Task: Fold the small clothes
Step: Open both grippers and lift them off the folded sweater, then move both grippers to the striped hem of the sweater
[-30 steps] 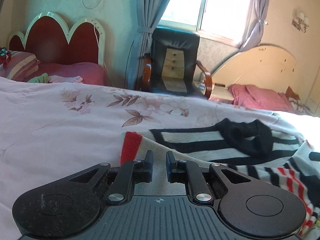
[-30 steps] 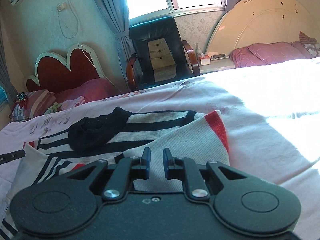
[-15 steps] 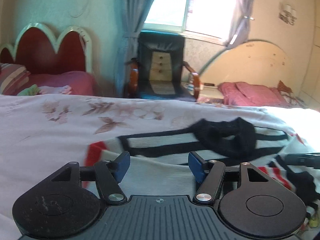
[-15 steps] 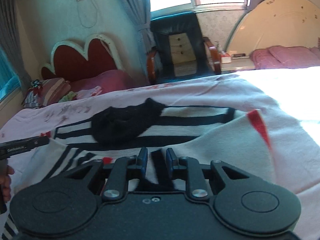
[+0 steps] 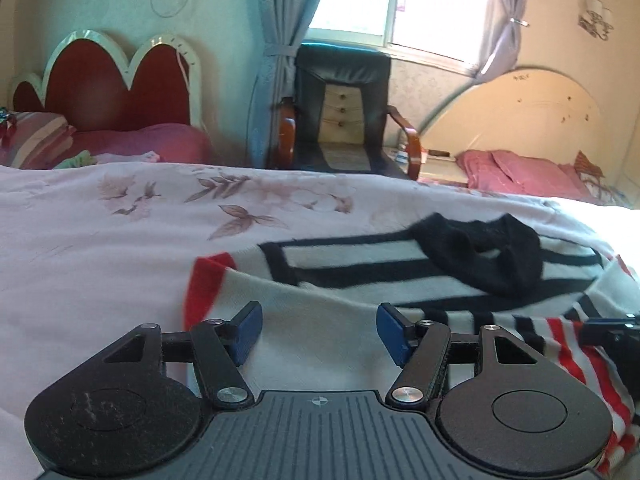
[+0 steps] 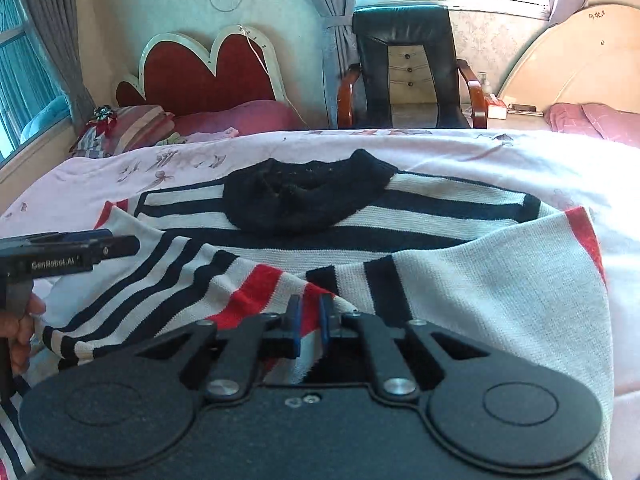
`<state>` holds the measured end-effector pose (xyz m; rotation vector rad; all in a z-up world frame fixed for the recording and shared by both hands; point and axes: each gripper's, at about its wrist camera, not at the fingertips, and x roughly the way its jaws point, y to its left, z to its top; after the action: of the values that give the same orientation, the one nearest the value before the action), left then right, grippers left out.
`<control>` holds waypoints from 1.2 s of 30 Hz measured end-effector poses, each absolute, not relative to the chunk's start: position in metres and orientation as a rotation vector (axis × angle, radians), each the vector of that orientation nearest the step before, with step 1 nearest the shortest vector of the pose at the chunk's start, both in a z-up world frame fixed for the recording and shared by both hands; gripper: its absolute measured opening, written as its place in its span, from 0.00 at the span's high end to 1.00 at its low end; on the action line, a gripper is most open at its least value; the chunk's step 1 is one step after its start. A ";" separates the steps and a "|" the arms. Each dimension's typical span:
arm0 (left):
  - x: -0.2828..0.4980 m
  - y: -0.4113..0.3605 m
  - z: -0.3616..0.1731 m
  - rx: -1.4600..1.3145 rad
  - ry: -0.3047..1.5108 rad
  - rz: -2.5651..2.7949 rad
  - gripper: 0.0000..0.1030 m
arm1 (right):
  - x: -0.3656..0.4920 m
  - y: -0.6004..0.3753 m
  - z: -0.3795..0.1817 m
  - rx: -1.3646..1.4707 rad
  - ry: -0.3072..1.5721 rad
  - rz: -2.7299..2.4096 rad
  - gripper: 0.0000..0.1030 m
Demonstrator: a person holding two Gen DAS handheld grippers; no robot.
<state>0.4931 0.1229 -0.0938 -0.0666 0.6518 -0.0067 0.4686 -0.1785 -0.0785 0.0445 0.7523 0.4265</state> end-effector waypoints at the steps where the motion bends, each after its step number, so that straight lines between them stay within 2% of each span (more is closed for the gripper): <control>1: 0.502 0.127 -0.093 -0.067 0.657 0.008 0.39 | 0.470 -0.178 -0.078 0.045 0.739 0.421 0.90; 3: 0.512 0.138 -0.094 -0.103 0.668 0.013 0.39 | 0.472 -0.175 -0.074 0.050 0.716 0.420 0.83; 6: 0.515 0.150 -0.107 -0.108 0.695 0.006 0.39 | 0.482 -0.176 -0.077 0.033 0.738 0.379 0.86; 9: 0.503 0.145 -0.099 -0.102 0.692 0.021 0.39 | 0.489 -0.189 -0.082 0.042 0.765 0.358 0.89; 11: 0.482 0.131 -0.090 -0.103 0.650 -0.053 0.39 | 0.481 -0.195 -0.071 0.029 0.739 0.336 0.81; 18: 0.428 0.062 -0.111 -0.002 0.658 -0.152 0.39 | 0.437 -0.187 -0.067 0.050 0.748 0.430 0.81; 26: 0.379 0.094 -0.118 -0.028 0.632 -0.110 0.36 | 0.397 -0.214 -0.075 0.019 0.753 0.332 0.82; 36: 0.379 0.082 -0.117 -0.019 0.650 -0.038 0.34 | 0.397 -0.225 -0.079 0.007 0.756 0.353 0.80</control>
<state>0.3787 0.0823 -0.1167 -0.0188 0.6500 -0.0380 0.3968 -0.2251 -0.0792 0.0066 0.7563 0.3528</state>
